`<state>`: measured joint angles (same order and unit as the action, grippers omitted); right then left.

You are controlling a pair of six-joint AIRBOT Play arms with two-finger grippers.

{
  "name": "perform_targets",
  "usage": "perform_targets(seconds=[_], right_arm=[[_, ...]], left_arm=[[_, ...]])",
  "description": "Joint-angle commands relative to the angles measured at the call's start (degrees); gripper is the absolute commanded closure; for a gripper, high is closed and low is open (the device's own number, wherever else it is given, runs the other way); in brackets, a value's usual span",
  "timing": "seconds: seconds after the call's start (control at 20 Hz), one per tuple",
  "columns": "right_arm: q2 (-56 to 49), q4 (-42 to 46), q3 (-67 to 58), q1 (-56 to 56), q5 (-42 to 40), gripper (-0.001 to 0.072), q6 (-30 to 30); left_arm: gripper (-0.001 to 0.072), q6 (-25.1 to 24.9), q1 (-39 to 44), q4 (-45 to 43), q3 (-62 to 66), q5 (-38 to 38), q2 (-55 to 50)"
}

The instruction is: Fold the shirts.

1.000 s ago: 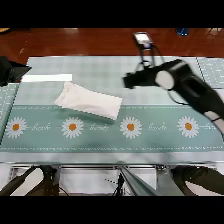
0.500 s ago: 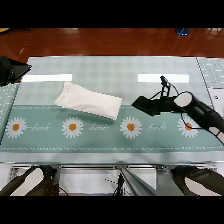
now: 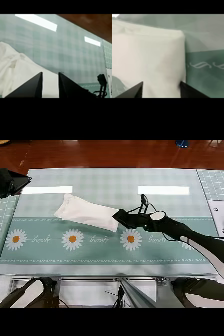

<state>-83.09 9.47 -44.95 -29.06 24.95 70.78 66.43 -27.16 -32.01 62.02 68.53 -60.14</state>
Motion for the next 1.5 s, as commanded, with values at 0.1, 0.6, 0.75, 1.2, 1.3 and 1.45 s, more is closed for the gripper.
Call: perform_targets(seconds=[0.1,0.6,0.75,1.2,1.3,1.45], right_arm=[[-4.2,-2.0,-4.6,-1.7,3.4,0.0671,-1.7],[21.7,46.2,-4.6,17.6,23.2,0.0689,21.6],[35.1,61.3,-4.6,32.2,37.0,0.0689,27.1],[50.1,79.4,-4.6,82.5,58.4,0.0691,16.2],[49.7,81.3,-4.6,87.8,59.5,0.0690,16.3],[48.5,93.7,-4.6,92.3,63.0,0.0690,19.1]], left_arm=[[0.0437,0.0,0.0,0.0,0.0,-1.0,0.0],[0.0448,0.0,0.0,-0.2,0.0,-7.1,0.0],[0.0448,0.0,0.0,-0.2,0.0,-12.6,-0.7],[0.0448,0.0,0.0,-0.2,0.0,-18.3,-4.6],[0.0448,0.0,-0.1,-0.2,0.0,-19.9,-4.7],[0.0448,0.0,-0.2,-0.2,0.0,-22.3,-4.7]])
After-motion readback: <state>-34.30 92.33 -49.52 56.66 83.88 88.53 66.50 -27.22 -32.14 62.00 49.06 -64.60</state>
